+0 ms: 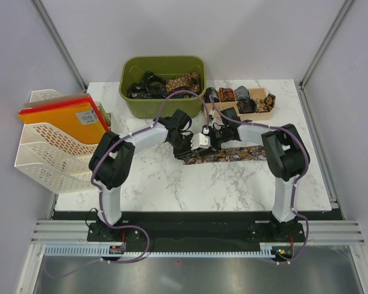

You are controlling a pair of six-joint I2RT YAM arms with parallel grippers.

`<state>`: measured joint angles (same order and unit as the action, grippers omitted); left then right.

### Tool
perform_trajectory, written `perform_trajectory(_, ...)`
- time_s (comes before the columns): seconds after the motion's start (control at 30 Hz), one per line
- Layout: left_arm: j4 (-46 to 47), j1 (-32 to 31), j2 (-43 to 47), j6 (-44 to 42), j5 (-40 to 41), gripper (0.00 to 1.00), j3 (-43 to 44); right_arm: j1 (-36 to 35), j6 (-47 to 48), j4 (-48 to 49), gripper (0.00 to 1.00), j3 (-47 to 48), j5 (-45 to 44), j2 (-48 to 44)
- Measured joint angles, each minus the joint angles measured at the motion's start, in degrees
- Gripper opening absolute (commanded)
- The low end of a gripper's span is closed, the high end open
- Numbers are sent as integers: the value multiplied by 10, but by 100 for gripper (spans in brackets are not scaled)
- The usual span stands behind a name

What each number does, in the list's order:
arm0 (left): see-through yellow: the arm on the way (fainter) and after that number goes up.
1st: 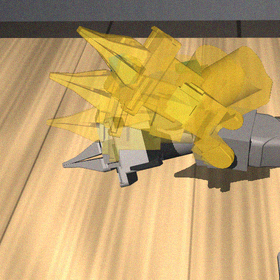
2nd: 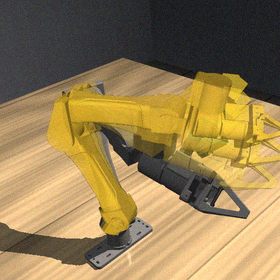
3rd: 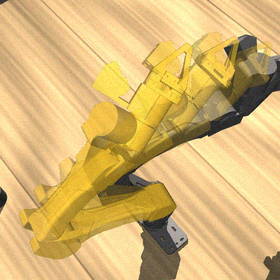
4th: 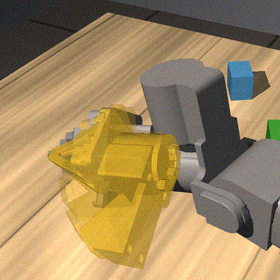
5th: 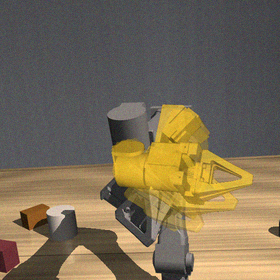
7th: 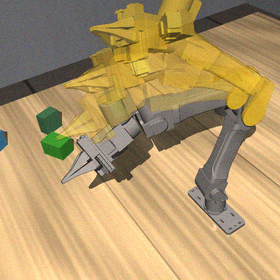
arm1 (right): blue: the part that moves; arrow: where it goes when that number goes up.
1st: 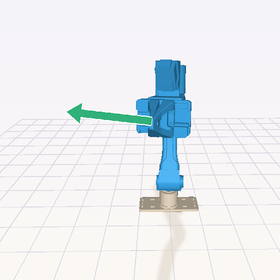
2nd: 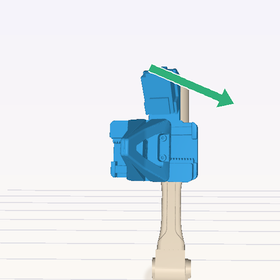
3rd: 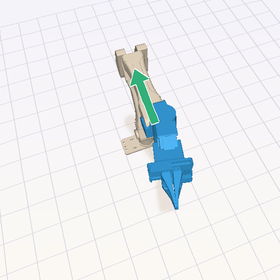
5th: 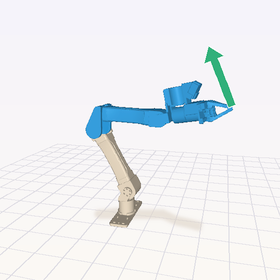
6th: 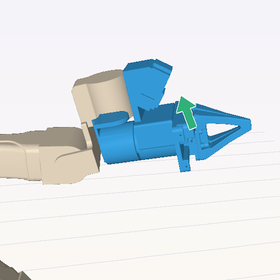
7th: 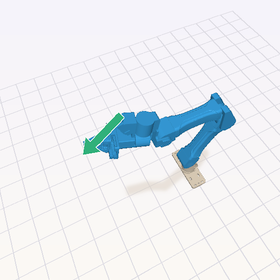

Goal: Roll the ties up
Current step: Roll the tie at the center of the board.

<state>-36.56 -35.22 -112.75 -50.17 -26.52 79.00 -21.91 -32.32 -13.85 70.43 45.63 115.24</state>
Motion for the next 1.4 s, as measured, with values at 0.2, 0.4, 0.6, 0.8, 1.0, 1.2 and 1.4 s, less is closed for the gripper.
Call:
perform_trajectory(0.2, -5, 0, -2, 0, 0, 38, 4, -3, 0, 14, 59, -5, 0, 0)
perform_trajectory(0.4, -14, 0, -9, -1, 0, 39, 13, -8, -7, 36, 62, -12, 2, 0)
perform_trajectory(0.6, -17, 0, -10, -2, 0, 40, 15, -8, -23, 64, 68, -25, 15, 0)
perform_trajectory(0.8, -19, 0, -11, -2, 0, 40, 17, -8, -40, 77, 75, -30, 27, 0)
perform_trajectory(1.0, -19, 2, -11, -2, -1, 40, 17, -10, -52, 89, 63, -35, 37, -7)
perform_trajectory(1.2, -20, 2, -11, -2, -1, 42, 17, -14, -31, 73, 39, -34, 25, -7)
perform_trajectory(1.4, -19, 2, -11, -3, -3, 48, 17, -15, 15, 25, 0, -18, -9, -5)
